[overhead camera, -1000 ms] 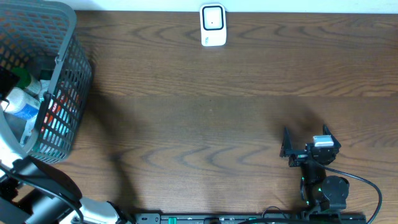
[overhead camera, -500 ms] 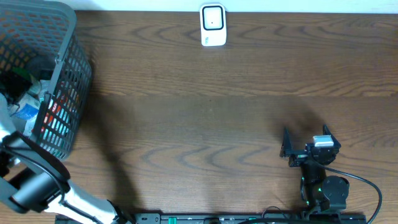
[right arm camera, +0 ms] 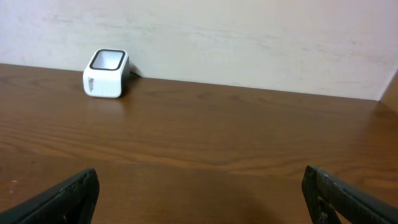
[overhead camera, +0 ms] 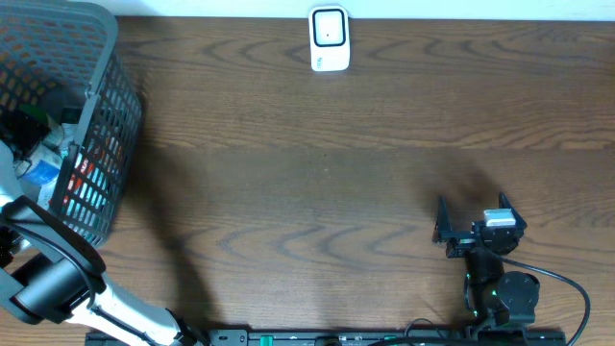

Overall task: Scan the item barcode
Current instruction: 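Close the left gripper around the white jar's body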

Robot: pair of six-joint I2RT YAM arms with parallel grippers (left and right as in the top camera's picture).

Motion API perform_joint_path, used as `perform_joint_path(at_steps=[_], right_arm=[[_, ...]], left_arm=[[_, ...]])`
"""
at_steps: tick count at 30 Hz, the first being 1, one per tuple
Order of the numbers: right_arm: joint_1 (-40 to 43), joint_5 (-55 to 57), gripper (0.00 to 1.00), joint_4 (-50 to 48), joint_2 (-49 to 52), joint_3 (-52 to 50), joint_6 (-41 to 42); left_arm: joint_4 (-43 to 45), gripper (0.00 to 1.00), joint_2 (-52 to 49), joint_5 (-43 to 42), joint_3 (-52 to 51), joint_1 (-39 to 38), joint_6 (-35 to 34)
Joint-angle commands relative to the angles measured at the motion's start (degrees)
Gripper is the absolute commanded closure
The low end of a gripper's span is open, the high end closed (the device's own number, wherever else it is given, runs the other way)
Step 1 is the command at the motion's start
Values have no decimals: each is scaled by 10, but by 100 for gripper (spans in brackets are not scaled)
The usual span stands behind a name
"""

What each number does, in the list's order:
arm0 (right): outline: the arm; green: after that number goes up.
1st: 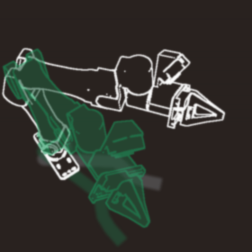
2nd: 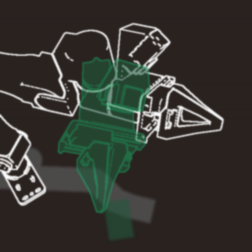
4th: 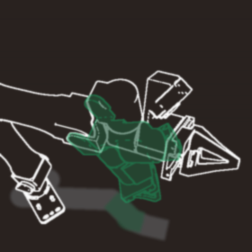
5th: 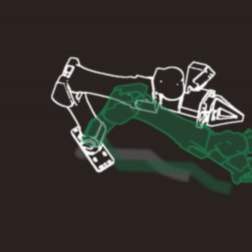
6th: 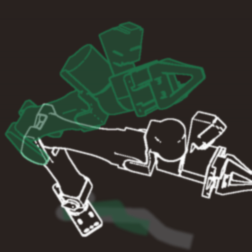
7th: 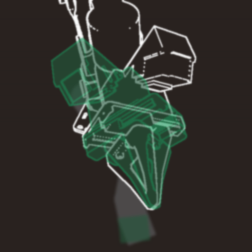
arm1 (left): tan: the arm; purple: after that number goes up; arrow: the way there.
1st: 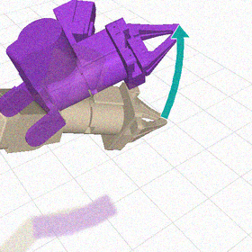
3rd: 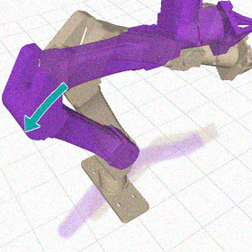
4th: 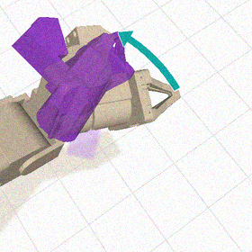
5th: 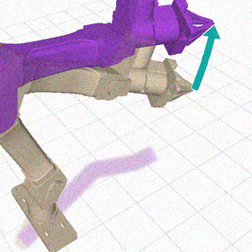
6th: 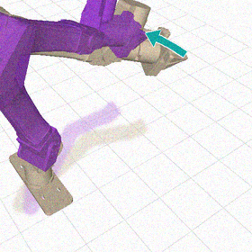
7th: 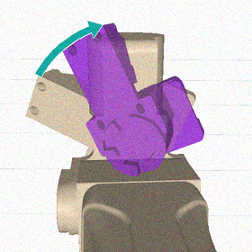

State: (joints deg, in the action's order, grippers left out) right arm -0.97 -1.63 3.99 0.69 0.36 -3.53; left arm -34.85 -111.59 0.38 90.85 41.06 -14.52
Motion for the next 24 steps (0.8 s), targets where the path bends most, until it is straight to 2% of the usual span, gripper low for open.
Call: perform_joint_path(at_steps=[1, 10, 17, 24], right_arm=[[-2, 3, 1, 2, -3, -1, 7], [-2, 3, 1, 2, -3, -1, 7], [-2, 3, 1, 2, -3, -1, 7], [-2, 3, 1, 2, -3, -1, 7]], left_arm=[[8, 7, -24, 8, -14, 0, 5], [6, 14, -31, 8, -14, 0, 6], [5, 28, -25, 7, -14, 0, 5], [5, 30, 30, 7, -9, 0, 5]])
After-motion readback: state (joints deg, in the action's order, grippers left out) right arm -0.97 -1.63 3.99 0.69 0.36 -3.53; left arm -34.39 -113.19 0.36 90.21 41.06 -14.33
